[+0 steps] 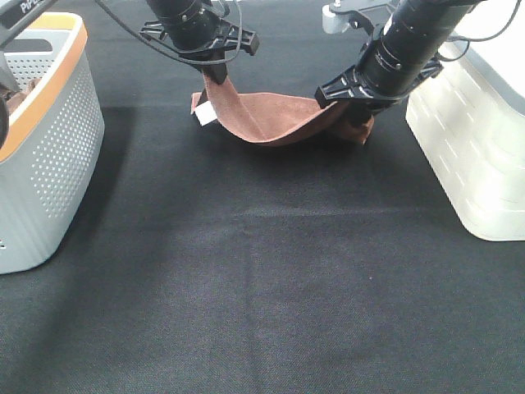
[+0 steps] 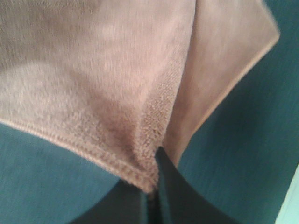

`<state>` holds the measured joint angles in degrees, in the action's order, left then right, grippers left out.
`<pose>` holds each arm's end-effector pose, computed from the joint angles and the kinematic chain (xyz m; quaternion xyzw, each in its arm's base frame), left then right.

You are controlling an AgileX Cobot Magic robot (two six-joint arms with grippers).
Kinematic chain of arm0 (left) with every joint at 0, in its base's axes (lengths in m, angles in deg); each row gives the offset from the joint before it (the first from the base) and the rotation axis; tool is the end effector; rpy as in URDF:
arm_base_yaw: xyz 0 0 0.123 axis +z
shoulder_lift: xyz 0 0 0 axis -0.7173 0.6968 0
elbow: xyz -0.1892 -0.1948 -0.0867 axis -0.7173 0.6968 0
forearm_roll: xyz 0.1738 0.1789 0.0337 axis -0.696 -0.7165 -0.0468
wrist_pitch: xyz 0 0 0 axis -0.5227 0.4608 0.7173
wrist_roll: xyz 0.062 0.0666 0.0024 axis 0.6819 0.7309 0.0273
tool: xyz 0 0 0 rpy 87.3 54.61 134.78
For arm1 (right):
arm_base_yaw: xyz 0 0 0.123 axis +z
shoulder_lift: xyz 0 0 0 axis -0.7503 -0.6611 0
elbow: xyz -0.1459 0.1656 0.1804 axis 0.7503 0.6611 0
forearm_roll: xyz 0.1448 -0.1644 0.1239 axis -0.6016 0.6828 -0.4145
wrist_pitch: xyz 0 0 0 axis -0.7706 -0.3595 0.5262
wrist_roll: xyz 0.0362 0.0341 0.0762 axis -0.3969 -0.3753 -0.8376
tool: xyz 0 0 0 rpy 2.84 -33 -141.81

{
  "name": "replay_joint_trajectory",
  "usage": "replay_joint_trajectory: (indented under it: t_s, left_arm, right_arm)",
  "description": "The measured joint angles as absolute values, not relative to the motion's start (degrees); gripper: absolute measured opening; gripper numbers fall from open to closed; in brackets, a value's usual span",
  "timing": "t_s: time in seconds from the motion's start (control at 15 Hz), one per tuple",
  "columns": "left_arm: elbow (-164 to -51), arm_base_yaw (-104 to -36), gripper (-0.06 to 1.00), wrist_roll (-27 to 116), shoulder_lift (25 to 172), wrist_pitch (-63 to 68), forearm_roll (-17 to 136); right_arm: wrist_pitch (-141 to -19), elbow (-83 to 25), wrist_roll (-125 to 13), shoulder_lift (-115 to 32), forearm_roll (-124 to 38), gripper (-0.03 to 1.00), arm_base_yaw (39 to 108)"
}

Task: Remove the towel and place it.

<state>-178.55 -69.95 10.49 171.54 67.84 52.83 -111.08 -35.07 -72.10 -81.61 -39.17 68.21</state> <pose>0.4931 -0.2321 0.2345 0.1957 0.9435 -0.1134 0.2421 0.4029 0.1476 0.2133 -0.2017 0.9496 0.0538 0.2340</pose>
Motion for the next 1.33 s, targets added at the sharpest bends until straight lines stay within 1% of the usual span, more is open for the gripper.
replay_joint_trajectory:
  t_s: [0.13,0.27,0.33,0.67,1.07,1.33]
  left_arm:
    - [-175.68,-69.95,0.0,10.49,170.22,67.84,52.6]
    - [-170.3,-69.95,0.0,10.49,167.93,67.78,51.51]
    - [-170.3,-69.95,0.0,10.49,167.93,67.78,51.51]
    - [-154.2,-70.41,0.0,10.49,162.14,67.89,49.73]
    - [-137.41,-74.14,0.0,10.49,154.46,67.95,46.7]
    - [-126.41,-74.25,0.0,10.49,150.8,67.95,45.89]
  right_arm:
    - [-113.84,-35.07,-72.39,-81.84,-39.17,0.0,68.21]
    - [-115.95,-35.07,-72.73,-82.58,-39.4,0.0,68.21]
    - [-115.95,-35.07,-72.73,-82.58,-39.4,0.0,68.21]
    - [-121.63,-35.07,-73.94,-83.21,-39.68,0.0,68.21]
    - [-129.76,-34.9,-75.31,-83.27,-43.01,0.0,68.21]
    - [-130.51,-29.12,-75.31,-83.27,-44.44,0.0,68.21]
